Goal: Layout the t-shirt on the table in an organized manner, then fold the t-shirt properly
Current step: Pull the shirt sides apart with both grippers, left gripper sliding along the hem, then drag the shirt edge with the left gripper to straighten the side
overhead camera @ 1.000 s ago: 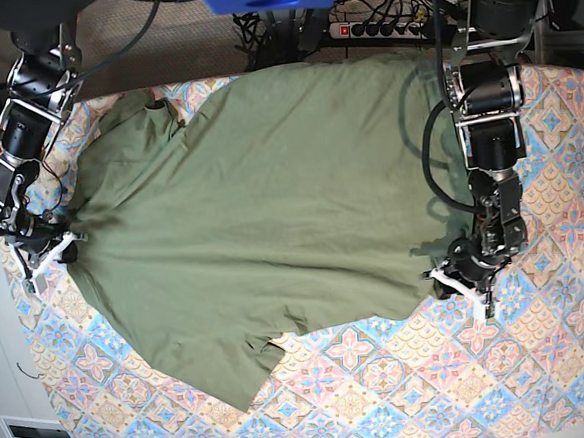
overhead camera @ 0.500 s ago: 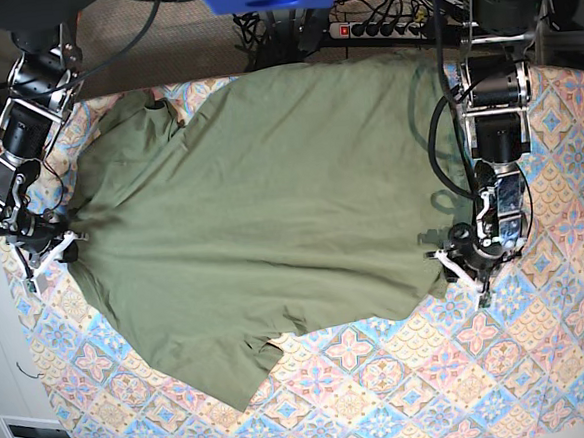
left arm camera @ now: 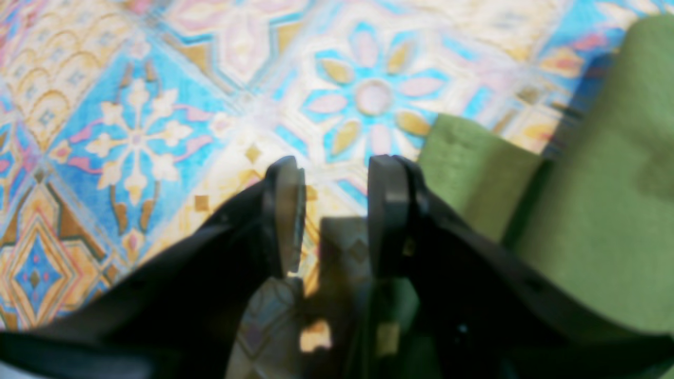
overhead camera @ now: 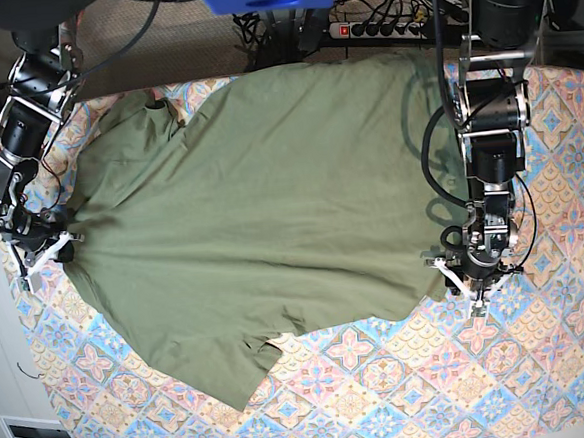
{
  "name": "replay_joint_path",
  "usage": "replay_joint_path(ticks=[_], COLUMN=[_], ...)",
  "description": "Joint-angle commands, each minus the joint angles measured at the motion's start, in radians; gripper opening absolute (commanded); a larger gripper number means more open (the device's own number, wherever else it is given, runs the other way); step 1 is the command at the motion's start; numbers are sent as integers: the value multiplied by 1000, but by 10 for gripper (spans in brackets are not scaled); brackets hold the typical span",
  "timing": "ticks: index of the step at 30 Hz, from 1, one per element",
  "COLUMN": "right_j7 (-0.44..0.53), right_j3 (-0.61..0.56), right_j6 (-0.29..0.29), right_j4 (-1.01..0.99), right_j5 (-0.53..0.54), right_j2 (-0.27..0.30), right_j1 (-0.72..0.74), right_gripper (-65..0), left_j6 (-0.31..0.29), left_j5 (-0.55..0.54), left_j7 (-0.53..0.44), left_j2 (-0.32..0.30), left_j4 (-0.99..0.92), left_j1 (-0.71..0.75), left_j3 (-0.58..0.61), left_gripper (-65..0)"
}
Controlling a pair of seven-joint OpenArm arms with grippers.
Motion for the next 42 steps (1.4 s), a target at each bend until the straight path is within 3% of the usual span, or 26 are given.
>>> replay_joint_path(ticks=[1, 10, 12, 14, 16, 19, 24, 30, 38, 42], right_j7=[11, -23, -23, -23, -23, -23, -23, -23, -23, -23], right_j3=[4, 4, 1, 1, 4, 4, 1, 1, 4, 4], right_j6=[3, 3, 3, 3, 3, 3, 3, 3, 3, 3], right_j4=[19, 160, 163, 163, 165, 163, 166, 165, 163, 163], right_j5=[15, 12, 12, 12, 12, 11, 11, 11, 12, 12], right_j2=[25, 24, 22, 21, -4, -24, -25, -25, -25, -25], right_j1=[24, -25, -25, -25, -25, -25, -25, -25, -25, -25], right_gripper=[-620, -619, -619, -619, -619, -619, -618, -618, -618, -618], left_j6=[37, 61, 51, 26, 5, 0, 0, 0, 0, 0], left_j5=[30, 19, 4, -65, -160, -295, -464, -486, -486, -486], left_j7=[39, 34, 34, 49, 131, 252, 333, 343, 343, 343], left_j2=[-28, -33, -33, -33, -39, -56, -59, -43, 18, 21], left_j4=[-23, -51, -11, 75, 184, 322, 376, 369, 227, 222], left_j1=[-25, -43, -37, -2, 35, 69, 72, 70, 35, 36], left_j3=[0, -3, -5, -5, -5, -5, -5, 3, 4, 83], left_gripper=[-428, -431, -469, -518, -529, -503, -440, -374, -373, -375])
